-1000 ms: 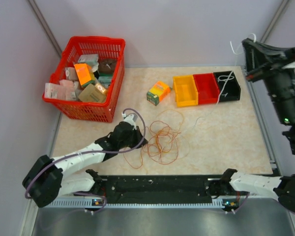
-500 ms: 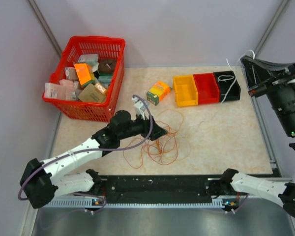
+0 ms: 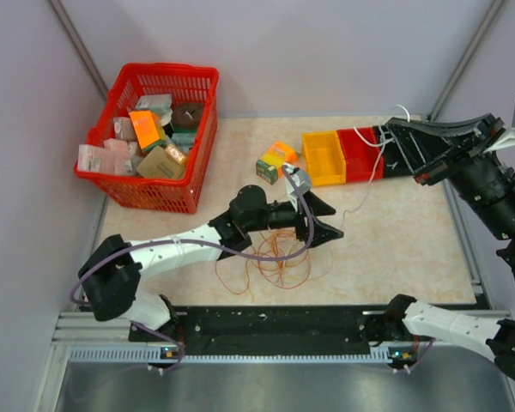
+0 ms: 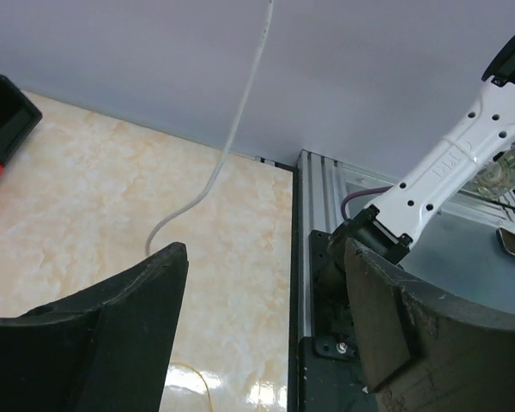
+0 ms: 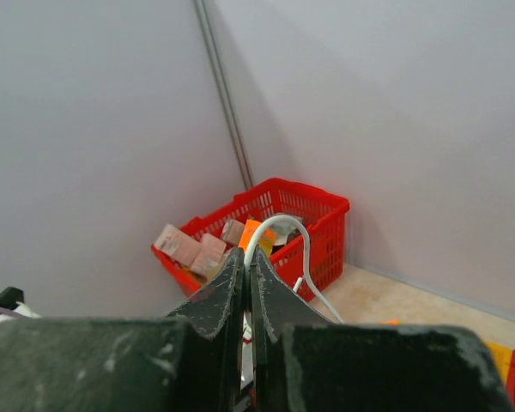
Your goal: Untangle the cables
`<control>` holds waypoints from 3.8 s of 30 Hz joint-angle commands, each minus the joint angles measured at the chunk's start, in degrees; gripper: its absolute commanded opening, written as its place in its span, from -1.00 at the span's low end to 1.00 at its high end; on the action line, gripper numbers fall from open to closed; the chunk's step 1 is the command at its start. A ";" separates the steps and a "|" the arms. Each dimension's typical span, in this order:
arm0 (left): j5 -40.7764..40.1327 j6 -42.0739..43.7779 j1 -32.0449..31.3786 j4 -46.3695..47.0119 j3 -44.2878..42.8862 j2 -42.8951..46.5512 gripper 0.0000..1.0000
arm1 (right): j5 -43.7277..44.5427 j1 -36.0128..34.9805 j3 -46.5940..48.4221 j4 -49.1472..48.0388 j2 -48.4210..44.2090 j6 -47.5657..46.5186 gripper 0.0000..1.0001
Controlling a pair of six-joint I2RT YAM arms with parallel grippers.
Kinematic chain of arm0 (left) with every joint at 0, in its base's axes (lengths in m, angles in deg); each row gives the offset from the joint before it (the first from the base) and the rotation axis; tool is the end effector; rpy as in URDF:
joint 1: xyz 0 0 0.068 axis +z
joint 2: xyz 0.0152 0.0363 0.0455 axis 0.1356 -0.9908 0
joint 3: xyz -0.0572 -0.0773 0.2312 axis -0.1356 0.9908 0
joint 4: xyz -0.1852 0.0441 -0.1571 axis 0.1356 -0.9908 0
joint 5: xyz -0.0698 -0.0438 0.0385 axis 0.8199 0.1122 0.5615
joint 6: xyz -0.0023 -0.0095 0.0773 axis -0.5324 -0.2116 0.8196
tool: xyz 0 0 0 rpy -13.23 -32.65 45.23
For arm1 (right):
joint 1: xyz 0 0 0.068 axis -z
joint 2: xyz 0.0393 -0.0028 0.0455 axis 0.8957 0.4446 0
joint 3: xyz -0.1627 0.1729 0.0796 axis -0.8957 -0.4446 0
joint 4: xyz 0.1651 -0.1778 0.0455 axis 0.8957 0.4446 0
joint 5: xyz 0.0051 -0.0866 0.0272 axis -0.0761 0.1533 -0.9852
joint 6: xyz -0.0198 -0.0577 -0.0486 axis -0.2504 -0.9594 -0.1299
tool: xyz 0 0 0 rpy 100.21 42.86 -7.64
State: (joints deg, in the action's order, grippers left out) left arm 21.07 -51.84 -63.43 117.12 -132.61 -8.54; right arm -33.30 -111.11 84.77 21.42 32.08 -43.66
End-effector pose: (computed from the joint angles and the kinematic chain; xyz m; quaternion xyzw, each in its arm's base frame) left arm 0.1705 -0.3065 0.3055 0.3720 0.5664 -0.5749 0.4586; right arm 0.0772 0.0717 0.5653 -0.1335 0.5487 0.3618 0.7418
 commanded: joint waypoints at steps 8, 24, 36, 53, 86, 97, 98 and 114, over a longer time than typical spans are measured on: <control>3.73 -3.52 -2.19 20.08 -9.21 -10.20 0.53 | -3.36 -0.48 -2.31 -0.61 -1.39 3.18 -1.00; 4.62 -1.87 -3.34 6.84 -17.12 -9.96 -1.00 | -0.12 -0.66 -7.75 0.88 -4.19 4.24 -1.00; -25.01 6.13 0.61 -36.93 -33.80 4.21 -1.00 | 16.17 -0.57 -40.26 12.39 -24.14 10.29 -0.85; -31.45 -4.41 0.97 -42.70 -58.26 3.24 -1.00 | 2.11 -0.57 -16.14 15.30 -7.65 2.04 0.88; -27.47 12.91 1.93 -44.17 -43.10 12.72 -0.37 | -10.22 -0.31 -24.21 -18.66 3.36 14.25 -1.00; -12.37 6.78 3.61 -21.53 -1.41 24.43 0.86 | -6.34 -0.13 -16.38 -11.86 5.03 22.78 -1.00; -11.58 5.89 3.61 -19.06 -0.17 23.47 0.86 | -6.95 -0.13 -16.29 -12.12 5.03 23.39 -1.00; -10.33 -4.93 3.69 -1.55 8.62 0.89 0.21 | -5.29 -0.13 -0.14 -9.50 6.25 17.52 -1.00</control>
State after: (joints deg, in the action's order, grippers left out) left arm 10.95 -53.53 -59.91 107.68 -126.73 -3.91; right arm -39.96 -111.08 75.70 11.81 37.83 -22.26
